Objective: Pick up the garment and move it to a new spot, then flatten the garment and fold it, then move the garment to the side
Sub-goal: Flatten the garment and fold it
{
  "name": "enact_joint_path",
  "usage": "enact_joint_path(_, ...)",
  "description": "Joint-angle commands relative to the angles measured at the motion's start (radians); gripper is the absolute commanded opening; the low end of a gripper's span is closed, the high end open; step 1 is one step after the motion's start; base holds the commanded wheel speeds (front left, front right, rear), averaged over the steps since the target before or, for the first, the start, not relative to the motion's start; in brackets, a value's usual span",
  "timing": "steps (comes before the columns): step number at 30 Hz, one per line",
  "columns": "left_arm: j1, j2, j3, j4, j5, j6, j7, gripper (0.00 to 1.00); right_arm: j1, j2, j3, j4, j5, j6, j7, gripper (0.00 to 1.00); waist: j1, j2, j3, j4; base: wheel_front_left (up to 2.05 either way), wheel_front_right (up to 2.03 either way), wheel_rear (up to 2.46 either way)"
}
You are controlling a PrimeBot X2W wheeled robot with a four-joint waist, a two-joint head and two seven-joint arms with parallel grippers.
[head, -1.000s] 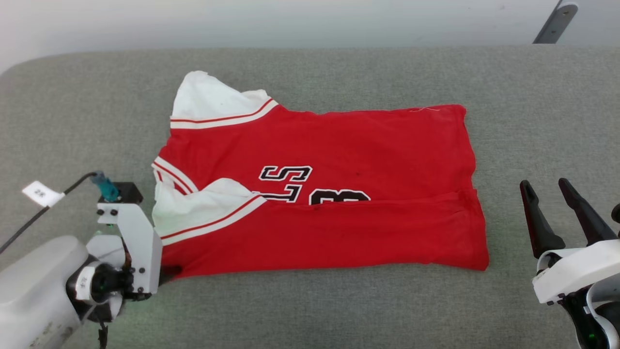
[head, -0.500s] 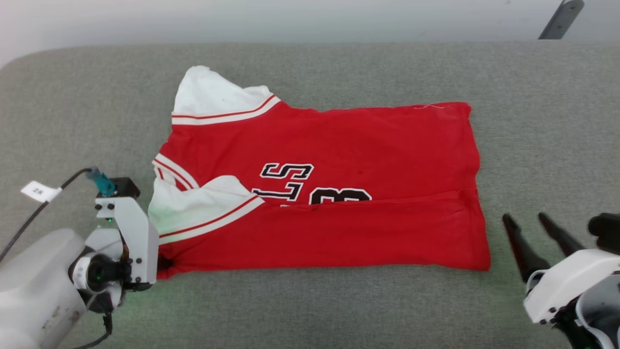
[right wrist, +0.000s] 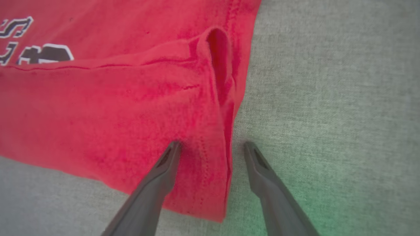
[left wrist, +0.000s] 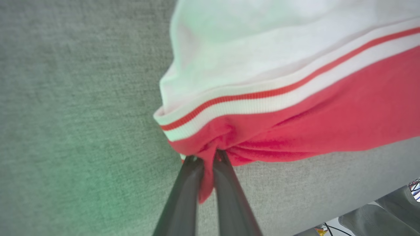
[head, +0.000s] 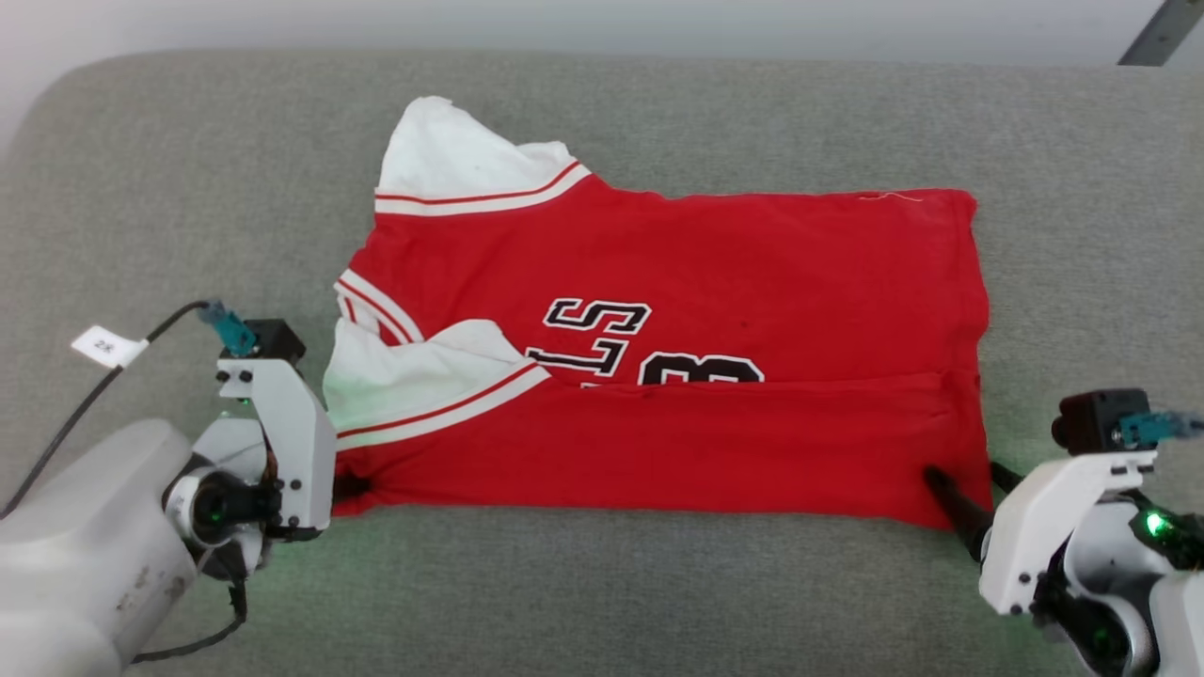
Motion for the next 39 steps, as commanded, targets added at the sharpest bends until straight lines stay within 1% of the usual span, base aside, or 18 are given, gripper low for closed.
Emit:
enact_joint_path(1,0.043,-0.054,-0.032,0.024,0.013,-0.002,-0.008,0.00,-0.019,0.011,-0.002,0.051,0.001,-0.002,0.026,1.00,0.0000,0.0000,0.010,0.013,0.00,0.00,0.00)
enact_joint_path(3,0.041,-0.059,-0.032,0.029,0.014,-0.009,-0.010,0.00,-0.031,0.003,0.017,0.099,-0.015,-0.002,0.060,1.00,0.0000,0.0000,0.013,0.020,0.00,0.00,0.00)
enact_joint_path(5,0.039,-0.064,-0.032,0.034,0.018,-0.015,-0.013,0.00,-0.046,0.007,0.027,0.133,-0.012,-0.002,0.078,0.00,0.0000,0.0000,0.015,0.026,0.00,0.00,0.00)
enact_joint_path(7,0.040,-0.068,-0.033,0.040,0.020,-0.020,-0.015,0.00,-0.051,-0.002,0.032,0.164,-0.025,-0.002,0.099,0.00,0.0000,0.0000,0.016,0.032,0.00,0.00,0.00)
enact_joint_path(11,0.040,-0.067,-0.031,0.047,0.018,-0.031,-0.020,0.00,-0.072,-0.006,0.008,0.169,-0.032,-0.002,0.098,0.00,0.0000,0.0000,0.016,0.041,0.00,0.00,0.00)
enact_joint_path(16,0.034,-0.041,-0.019,0.029,0.012,-0.038,-0.020,0.00,-0.079,-0.028,-0.011,0.122,-0.031,-0.002,0.108,0.00,0.0000,0.0000,0.007,0.045,0.00,0.00,0.00)
enact_joint_path(19,0.030,-0.013,-0.014,0.002,0.008,-0.032,-0.009,0.00,-0.071,-0.053,-0.022,0.084,-0.024,-0.003,0.130,0.00,0.0000,0.0000,-0.001,0.046,0.00,0.00,0.00)
enact_joint_path(20,0.030,-0.013,-0.014,0.002,0.008,-0.032,-0.009,0.00,-0.071,-0.053,-0.022,0.084,-0.024,-0.003,0.130,0.00,0.0000,0.0000,-0.001,0.046,0.00,0.00,0.00)
enact_joint_path(21,0.027,0.010,-0.010,-0.024,0.008,-0.026,-0.003,0.00,-0.062,-0.069,-0.024,0.051,-0.019,-0.003,0.151,0.00,0.0000,0.0000,-0.006,0.046,0.00,0.00,0.00)
enact_joint_path(22,0.027,0.010,-0.010,-0.024,0.008,-0.026,-0.003,0.00,-0.062,-0.069,-0.024,0.051,-0.019,-0.003,0.151,0.00,0.0000,0.0000,-0.006,0.046,0.00,0.00,0.00)
enact_joint_path(25,0.025,0.049,-0.013,-0.080,0.016,-0.008,0.016,0.00,-0.054,-0.091,-0.027,0.000,0.001,-0.003,0.184,0.00,0.0000,0.0000,-0.014,0.047,0.00,0.00,0.00)
enact_joint_path(28,0.027,0.091,-0.017,-0.155,0.020,0.020,0.038,0.00,-0.031,-0.111,-0.036,-0.052,0.025,-0.003,0.227,0.00,0.0000,0.0000,-0.020,0.047,0.00,0.00,0.00)
enact_joint_path(32,0.037,0.146,-0.023,-0.289,0.026,0.072,0.059,0.00,0.008,-0.132,-0.051,-0.127,0.040,-0.003,0.287,0.00,0.0000,0.0000,-0.026,0.047,0.00,0.00,0.00)
enact_joint_path(36,0.063,0.188,-0.031,-0.414,0.039,0.131,0.056,0.00,0.058,-0.138,-0.075,-0.172,0.045,-0.002,0.329,0.00,0.0000,0.0000,-0.030,0.048,0.00,0.00,0.00)
enact_joint_path(39,0.088,0.208,-0.039,-0.477,0.044,0.165,0.051,0.00,0.090,-0.118,-0.090,-0.194,0.046,-0.002,0.343,0.00,0.0000,0.0000,-0.033,0.047,0.00,0.00,0.00)
